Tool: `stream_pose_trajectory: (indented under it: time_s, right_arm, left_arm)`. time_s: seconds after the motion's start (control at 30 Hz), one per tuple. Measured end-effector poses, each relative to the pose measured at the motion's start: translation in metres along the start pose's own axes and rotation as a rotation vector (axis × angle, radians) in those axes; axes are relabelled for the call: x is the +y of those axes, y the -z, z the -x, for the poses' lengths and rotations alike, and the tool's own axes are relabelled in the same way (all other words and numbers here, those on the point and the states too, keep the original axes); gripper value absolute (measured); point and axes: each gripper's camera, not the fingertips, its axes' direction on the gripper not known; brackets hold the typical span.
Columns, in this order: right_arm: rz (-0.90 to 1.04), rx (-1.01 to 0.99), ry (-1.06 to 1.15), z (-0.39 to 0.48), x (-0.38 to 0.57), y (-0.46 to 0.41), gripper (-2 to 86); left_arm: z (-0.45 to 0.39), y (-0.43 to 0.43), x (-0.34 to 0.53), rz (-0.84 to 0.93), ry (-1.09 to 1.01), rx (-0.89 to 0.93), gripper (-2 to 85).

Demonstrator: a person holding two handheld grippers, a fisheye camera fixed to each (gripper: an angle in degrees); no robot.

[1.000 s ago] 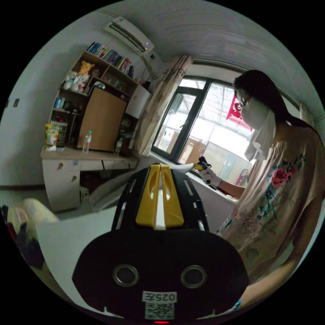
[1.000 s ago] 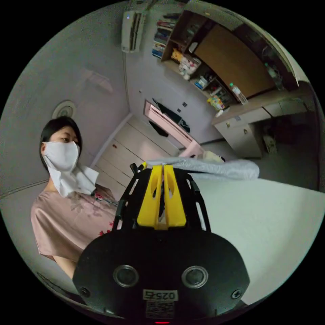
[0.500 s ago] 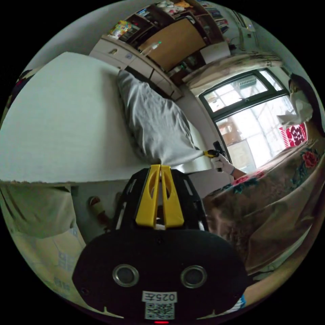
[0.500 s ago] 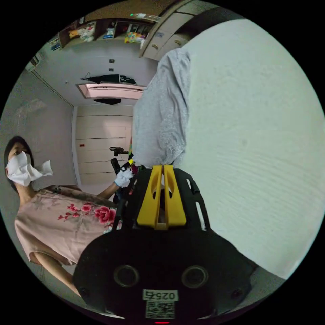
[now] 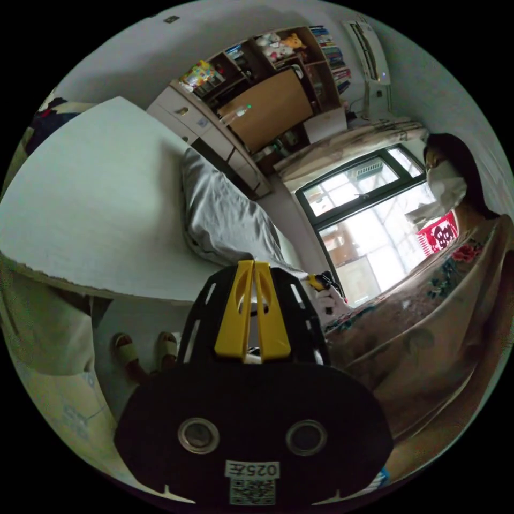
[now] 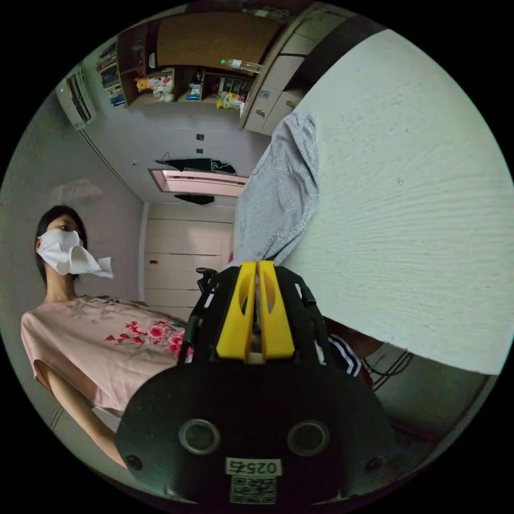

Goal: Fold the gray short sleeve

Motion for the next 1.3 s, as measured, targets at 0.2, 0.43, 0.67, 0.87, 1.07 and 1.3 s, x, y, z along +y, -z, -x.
stream_pose_trajectory:
  time_s: [0.2, 0.43, 0.67, 0.87, 1.07, 1.3]
  right_arm:
    - [-0.048, -0.092, 0.039, 0.050, 0.021, 0.020, -0.9]
    - [-0.035, -0.048, 0.198, 0.145, -0.043, 0.036, -0.9]
    - [0.002, 0.151, 0.023, 0.107, -0.158, -0.004, -0.8]
    - [0.015, 0.186, -0.062, 0.106, -0.172, -0.014, -0.8]
    - [0.004, 0.143, -0.093, 0.126, -0.168, -0.004, -0.7]
    - [-0.006, 0.163, -0.088, 0.148, -0.160, 0.004, 1.0]
  left_arm:
    - [-0.043, 0.030, 0.004, -0.107, 0.000, 0.046, -0.9]
    - [-0.099, 0.022, -0.118, -0.085, -0.196, 0.031, -0.9]
    - [0.004, -0.097, -0.238, 0.170, -0.022, -0.116, -0.9]
    - [0.047, -0.135, -0.264, 0.292, 0.106, -0.142, -0.9]
    - [0.056, -0.135, -0.256, 0.303, 0.147, -0.134, -1.0]
    - [0.080, -0.117, -0.242, 0.268, 0.284, -0.072, 1.2]
